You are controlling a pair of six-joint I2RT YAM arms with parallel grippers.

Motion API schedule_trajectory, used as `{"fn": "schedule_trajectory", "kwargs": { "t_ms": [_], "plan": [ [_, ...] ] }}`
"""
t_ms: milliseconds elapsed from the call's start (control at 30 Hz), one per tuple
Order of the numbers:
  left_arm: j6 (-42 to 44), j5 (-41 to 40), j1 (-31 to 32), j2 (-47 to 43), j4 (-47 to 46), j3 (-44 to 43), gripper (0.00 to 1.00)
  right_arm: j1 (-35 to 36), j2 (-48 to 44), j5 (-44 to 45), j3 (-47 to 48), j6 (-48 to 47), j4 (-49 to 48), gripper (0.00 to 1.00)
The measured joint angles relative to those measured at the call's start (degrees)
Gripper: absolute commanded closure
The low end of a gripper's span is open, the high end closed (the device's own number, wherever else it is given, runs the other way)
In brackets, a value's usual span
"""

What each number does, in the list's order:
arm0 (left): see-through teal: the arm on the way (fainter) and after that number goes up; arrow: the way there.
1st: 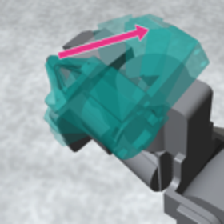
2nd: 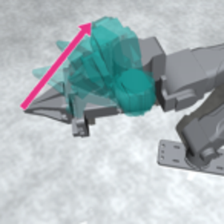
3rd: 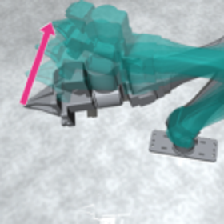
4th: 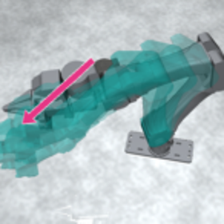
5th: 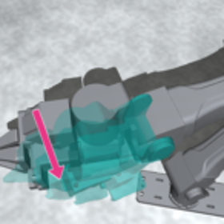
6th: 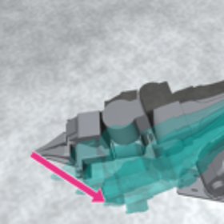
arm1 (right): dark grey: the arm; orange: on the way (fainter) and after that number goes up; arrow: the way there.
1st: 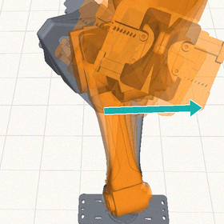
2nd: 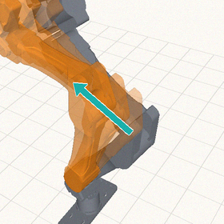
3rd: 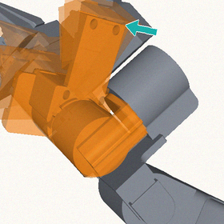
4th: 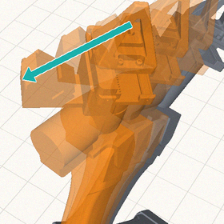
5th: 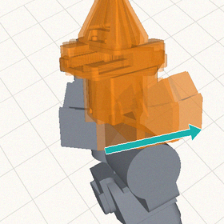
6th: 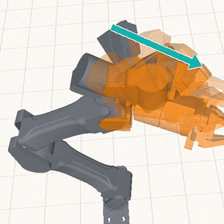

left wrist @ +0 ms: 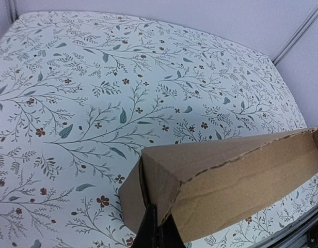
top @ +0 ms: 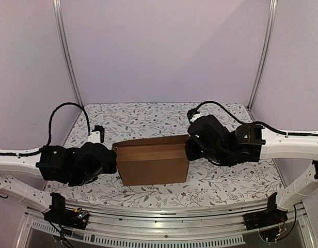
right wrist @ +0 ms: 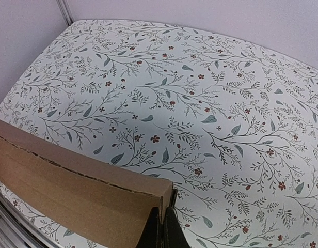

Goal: Fold the paper box

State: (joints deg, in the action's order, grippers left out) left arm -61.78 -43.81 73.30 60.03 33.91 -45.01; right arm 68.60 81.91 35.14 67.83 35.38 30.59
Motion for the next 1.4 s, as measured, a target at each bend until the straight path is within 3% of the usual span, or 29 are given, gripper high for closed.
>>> {"fn": "schedule_trajectory", "kwargs": {
  "t_ms": [567, 833, 900, 967, 1033, 1267, 1400],
  "plan": [
    [-0.3, -0.3, 0.0, 0.3, -0.1, 0.0, 1.00, 7.7, 0.0, 13.5, -8.3, 9.2, -9.3, 1.00],
    [-0.4, -0.4, 0.0, 0.4, -0.2, 0.0, 1.00, 9.3, 0.0, 15.3, -11.6, 11.7, -11.9, 1.00],
    [-0.4, -0.4, 0.1, 0.4, -0.2, 0.0, 1.00, 9.3, -0.2, 15.3, -11.6, 11.6, -11.9, 0.83],
    [-0.4, -0.4, 0.1, 0.4, -0.2, 0.0, 1.00, 9.4, -0.7, 14.8, -11.6, 10.8, -11.2, 0.59],
    [-0.4, -0.5, 0.1, 0.5, -0.2, 0.0, 1.00, 9.6, -1.5, 14.1, -11.2, 9.5, -8.9, 0.51],
    [-0.4, -0.9, 0.1, 0.7, -0.3, 0.0, 1.00, 9.8, -3.5, 13.2, -1.4, 1.3, -2.2, 0.47],
    [-0.4, -0.9, 0.1, 0.7, -0.3, 0.0, 1.00, 9.8, -3.1, 12.1, 8.3, -4.5, -2.6, 0.56]
  ]
}}
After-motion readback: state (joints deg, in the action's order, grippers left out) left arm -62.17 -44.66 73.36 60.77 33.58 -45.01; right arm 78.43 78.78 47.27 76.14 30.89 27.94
